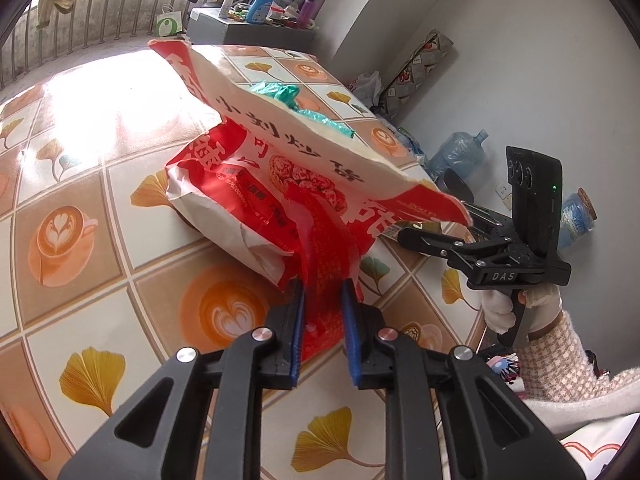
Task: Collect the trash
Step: 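Lift the red-and-white snack bag with the left gripper while the right gripper approaches the gold package, then release the red-and-white bag and grasp the small red wrapper with the left gripper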
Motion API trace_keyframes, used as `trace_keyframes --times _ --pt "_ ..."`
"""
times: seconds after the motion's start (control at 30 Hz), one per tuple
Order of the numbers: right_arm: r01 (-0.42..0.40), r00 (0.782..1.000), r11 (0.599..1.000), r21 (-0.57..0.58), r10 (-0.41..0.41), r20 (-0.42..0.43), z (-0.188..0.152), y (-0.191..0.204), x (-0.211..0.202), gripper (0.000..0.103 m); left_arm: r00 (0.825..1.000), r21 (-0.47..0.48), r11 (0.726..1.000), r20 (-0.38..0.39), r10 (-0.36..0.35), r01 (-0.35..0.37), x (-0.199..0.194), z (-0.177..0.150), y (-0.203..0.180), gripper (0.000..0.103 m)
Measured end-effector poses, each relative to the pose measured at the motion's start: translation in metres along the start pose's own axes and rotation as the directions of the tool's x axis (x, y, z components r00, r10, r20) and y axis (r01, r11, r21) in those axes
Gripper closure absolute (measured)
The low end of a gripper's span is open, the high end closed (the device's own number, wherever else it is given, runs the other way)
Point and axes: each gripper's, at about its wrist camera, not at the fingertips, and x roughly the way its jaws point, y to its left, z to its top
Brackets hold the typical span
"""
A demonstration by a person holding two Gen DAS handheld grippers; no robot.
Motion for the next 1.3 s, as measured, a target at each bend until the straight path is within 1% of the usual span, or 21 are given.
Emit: trace_keyframes --times 0.07,0.13,0.23,0.3,0.37,0.47,0.53,0.6,0.7,0.77,0.83,0.93,1.03,1.13,1.3 --pt "0.014 1.0 1.0 0.003 -0.014 -0.002 0.0 0.0 -0.001 0.027 1.0 0.004 1.0 0.01 -0.001 0.001 -0.005 -0.004 0.0 0.089" --pt "0.024 1.0 1.0 0.011 -0.024 -0.005 0.0 -0.001 -0.002 0.034 1.0 0.01 1.0 0.018 -0.003 0.003 -0.011 -0.009 -0.001 0.091" --pt "0.021 1.0 0.999 0.027 -0.021 -0.013 0.001 -0.004 -0.004 0.037 0.999 0.028 0.999 0.016 -0.028 0.027 -0.02 -0.018 -0.002 0.096" --pt "0.029 0.999 0.999 0.03 -0.029 -0.015 0.0 -0.004 -0.006 0.038 0.998 0.052 0.997 0.008 -0.063 0.063 -0.026 -0.024 -0.002 0.098" --pt "0.039 0.999 0.999 0.038 -0.038 -0.016 -0.002 -0.004 -0.008 0.039 0.995 0.1 0.99 -0.008 -0.103 0.103 -0.031 -0.031 -0.009 0.098" --pt "0.055 0.998 0.996 0.065 -0.053 -0.021 -0.006 -0.008 -0.014 0.04 0.984 0.181 0.968 -0.034 -0.174 0.177 -0.034 -0.039 -0.025 0.098" --pt "0.085 0.996 0.992 0.096 -0.083 -0.023 -0.011 -0.013 -0.021 0.04 0.976 0.203 0.954 -0.046 -0.214 0.219 -0.029 -0.039 -0.037 0.098" --pt "0.119 0.993 0.983 0.142 -0.117 -0.023 -0.017 -0.023 -0.031 0.04 0.971 0.218 0.946 -0.071 -0.229 0.24 -0.015 -0.037 -0.05 0.098" --pt "0.184 0.983 0.956 0.228 -0.183 -0.026 -0.026 -0.042 -0.048 0.04 0.973 0.248 0.942 -0.108 -0.205 0.226 0.012 -0.026 -0.068 0.098" --pt "0.217 0.976 0.935 0.282 -0.218 -0.03 -0.031 -0.054 -0.059 0.04 0.979 0.265 0.946 -0.127 -0.16 0.189 0.032 -0.015 -0.078 0.098" --pt "0.236 0.971 0.917 0.322 -0.239 -0.028 -0.036 -0.062 -0.069 0.04 0.982 0.272 0.948 -0.132 -0.136 0.168 0.047 -0.004 -0.087 0.097" --pt "0.234 0.97 0.902 0.364 -0.243 -0.021 -0.043 -0.068 -0.078 0.04 0.988 0.301 0.945 -0.125 -0.095 0.129 0.063 0.01 -0.101 0.097" --pt "0.228 0.971 0.899 0.375 -0.236 -0.023 -0.046 -0.069 -0.077 0.04 0.992 0.341 0.936 -0.116 -0.05 0.087 0.076 0.018 -0.111 0.096" --pt "0.228 0.972 0.901 0.368 -0.235 -0.026 -0.044 -0.066 -0.073 0.039 0.991 0.346 0.935 -0.131 -0.033 0.077 0.088 0.019 -0.118 0.094" --pt "0.221 0.973 0.91 0.351 -0.229 -0.021 -0.045 -0.064 -0.073 0.039 0.991 0.344 0.938 -0.132 0.01 0.036 0.107 0.021 -0.125 0.085"
